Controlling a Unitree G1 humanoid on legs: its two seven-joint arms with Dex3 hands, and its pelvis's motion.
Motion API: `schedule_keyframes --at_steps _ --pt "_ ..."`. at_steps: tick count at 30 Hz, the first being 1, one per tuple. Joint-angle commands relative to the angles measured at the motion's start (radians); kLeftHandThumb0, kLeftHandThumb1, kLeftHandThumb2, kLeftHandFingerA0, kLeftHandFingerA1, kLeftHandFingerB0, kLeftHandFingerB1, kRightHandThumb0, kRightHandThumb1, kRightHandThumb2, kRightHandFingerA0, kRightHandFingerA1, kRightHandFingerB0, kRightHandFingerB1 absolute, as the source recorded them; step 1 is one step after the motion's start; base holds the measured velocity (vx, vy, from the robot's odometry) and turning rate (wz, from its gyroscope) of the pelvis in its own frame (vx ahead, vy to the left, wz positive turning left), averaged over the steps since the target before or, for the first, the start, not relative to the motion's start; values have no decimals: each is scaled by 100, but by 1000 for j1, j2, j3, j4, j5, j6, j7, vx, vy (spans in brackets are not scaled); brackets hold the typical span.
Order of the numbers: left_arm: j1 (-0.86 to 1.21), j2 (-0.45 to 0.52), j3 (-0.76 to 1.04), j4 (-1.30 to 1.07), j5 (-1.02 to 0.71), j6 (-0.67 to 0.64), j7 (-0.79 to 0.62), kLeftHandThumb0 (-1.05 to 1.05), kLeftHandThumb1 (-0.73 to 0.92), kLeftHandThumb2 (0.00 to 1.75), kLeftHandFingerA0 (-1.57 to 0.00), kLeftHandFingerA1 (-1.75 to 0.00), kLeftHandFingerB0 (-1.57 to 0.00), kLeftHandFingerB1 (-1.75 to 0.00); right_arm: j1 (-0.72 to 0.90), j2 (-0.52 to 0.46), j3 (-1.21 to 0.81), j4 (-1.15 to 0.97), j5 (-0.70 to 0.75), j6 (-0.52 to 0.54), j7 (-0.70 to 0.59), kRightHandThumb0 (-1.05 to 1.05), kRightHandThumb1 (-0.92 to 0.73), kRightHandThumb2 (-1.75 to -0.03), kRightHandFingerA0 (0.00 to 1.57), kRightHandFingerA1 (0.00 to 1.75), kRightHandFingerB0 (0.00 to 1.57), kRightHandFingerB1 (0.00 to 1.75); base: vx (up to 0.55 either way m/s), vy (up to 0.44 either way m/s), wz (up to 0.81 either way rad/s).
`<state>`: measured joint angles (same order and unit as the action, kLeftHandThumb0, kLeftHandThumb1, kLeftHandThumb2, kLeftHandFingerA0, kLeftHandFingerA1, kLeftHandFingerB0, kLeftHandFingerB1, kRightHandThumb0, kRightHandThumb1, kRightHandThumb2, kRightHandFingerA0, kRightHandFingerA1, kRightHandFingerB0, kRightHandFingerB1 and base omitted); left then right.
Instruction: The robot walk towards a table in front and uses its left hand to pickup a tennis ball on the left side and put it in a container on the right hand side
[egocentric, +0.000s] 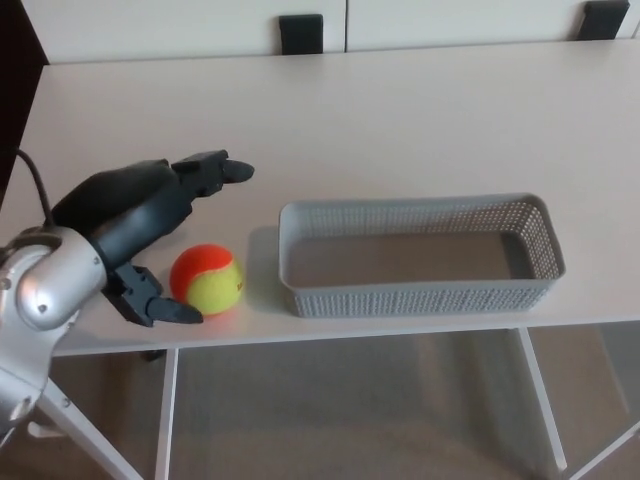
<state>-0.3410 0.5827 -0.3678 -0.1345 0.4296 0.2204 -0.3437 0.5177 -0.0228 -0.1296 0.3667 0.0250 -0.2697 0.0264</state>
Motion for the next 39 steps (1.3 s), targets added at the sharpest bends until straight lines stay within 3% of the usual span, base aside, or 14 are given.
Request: schedule_keyframes --at_steps 1,13,15,16,32,33,39 --pt "-40 -18 -34 89 132 -77 95 -19 10 73 -8 -51 -8 -50 2 0 1 -21 0 8 -8 -21 -56 -65 3 51 1 30 0 0 0" --pt "-79 -74 -53 165 179 -83 105 -18 13 75 -10 -50 -8 -49 -12 0 7 -67 -4 40 -16 -19 -59 -61 3 48 3 30 0 0 0" --pt "-84 -81 -55 168 183 -86 99 -19 14 75 -9 -50 -8 -49 -18 -2 7 -72 -4 41 -14 -24 -55 -67 3 47 2 30 0 0 0" --pt "-85 -83 -56 165 185 -84 91 -19 15 76 -8 -50 -7 -49 -21 0 5 -76 1 48 -13 -19 -59 -61 2 48 3 30 0 0 0" --pt "-79 -106 -89 156 240 13 -28 -20 12 74 -6 -49 -6 -48 -50 -14 -1 -88 -6 96 -15 -28 -55 -67 5 46 1 28 0 0 0" --pt "-78 -107 -90 156 237 22 -43 -38 32 51 -22 -32 -17 -28 -57 -18 -4 -65 -3 77 -8 -29 -56 -67 5 48 2 29 0 0 0" --pt "-73 -99 -94 140 248 59 -100 -44 32 55 -18 -34 -15 -30 -48 -10 -4 -114 1 113 -11 -29 -56 -68 4 47 2 30 0 0 0"
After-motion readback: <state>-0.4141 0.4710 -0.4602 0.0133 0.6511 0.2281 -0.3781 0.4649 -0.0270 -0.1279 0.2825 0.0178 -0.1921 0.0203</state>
